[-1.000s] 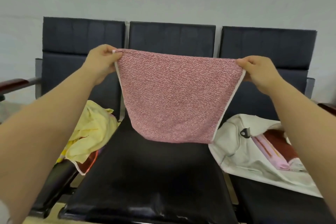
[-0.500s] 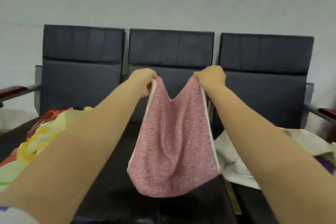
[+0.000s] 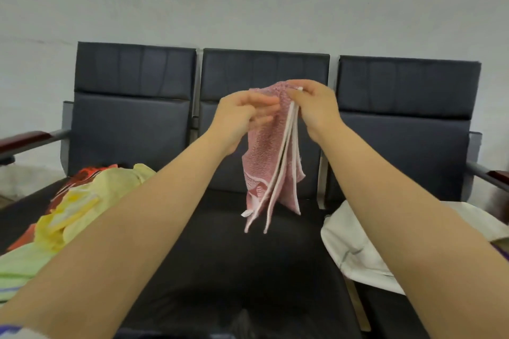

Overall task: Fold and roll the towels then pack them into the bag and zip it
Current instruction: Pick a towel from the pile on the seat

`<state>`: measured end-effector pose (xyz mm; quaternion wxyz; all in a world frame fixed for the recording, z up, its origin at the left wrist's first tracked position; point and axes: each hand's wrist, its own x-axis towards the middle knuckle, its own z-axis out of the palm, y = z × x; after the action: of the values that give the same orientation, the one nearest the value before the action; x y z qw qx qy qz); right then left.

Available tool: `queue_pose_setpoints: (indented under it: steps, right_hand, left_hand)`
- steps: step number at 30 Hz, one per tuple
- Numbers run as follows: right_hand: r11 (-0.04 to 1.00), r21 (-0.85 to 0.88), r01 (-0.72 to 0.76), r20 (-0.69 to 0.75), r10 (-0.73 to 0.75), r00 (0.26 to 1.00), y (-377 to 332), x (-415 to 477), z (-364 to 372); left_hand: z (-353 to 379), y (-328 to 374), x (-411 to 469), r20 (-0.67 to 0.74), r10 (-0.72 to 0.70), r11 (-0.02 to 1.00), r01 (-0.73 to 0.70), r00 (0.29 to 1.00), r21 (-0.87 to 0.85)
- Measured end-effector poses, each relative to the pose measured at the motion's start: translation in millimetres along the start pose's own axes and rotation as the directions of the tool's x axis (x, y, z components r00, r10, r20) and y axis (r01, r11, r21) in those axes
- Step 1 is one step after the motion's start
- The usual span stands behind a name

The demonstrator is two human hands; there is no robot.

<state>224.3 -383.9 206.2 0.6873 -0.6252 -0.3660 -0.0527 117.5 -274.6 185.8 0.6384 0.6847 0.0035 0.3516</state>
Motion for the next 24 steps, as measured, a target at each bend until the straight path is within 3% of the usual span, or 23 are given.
queue_pose_setpoints:
  steps: [2,4,7,11,13,17,21,24]
  right_hand:
    - [0.998,-0.058,0.007,0.085,-0.002,0.996,0,3,-12]
    - [0.999,-0.045,0.02,0.19,-0.011,0.982,-4,2,-20]
    - [0.985,-0.132,0.11,0.252,-0.074,0.965,-12,0,-28]
    - [0.855,-0.444,0.269,0.278,-0.154,0.948,-6,-1,-41]
    - [0.795,-0.516,0.319,0.315,-0.17,0.934,-2,-2,-45]
    - [0.837,-0.475,0.272,0.383,-0.082,0.92,-5,-9,-53]
    - [0.857,-0.463,0.227,0.459,0.012,0.888,-10,-11,-67]
    - [0.824,-0.516,0.236,0.471,0.042,0.881,-11,-10,-68]
  left_hand:
    - [-14,-8,6,-0.132,0.077,0.957,-0.036,0.988,0.287]
    - [-28,-18,10,-0.055,0.048,0.869,-0.014,0.997,0.495]
    - [-37,-30,8,0.149,-0.038,0.834,-0.051,0.988,0.549]
    - [-44,-35,8,0.068,0.095,0.845,-0.117,0.993,0.522]
    - [-47,-31,12,0.053,0.128,0.835,-0.137,0.99,0.532]
    - [-51,-20,21,0.088,0.213,0.73,-0.219,0.973,0.648]
    - [-58,-10,19,0.131,0.172,0.686,-0.214,0.976,0.696]
    - [-64,-4,17,0.201,0.122,0.597,-0.234,0.972,0.767]
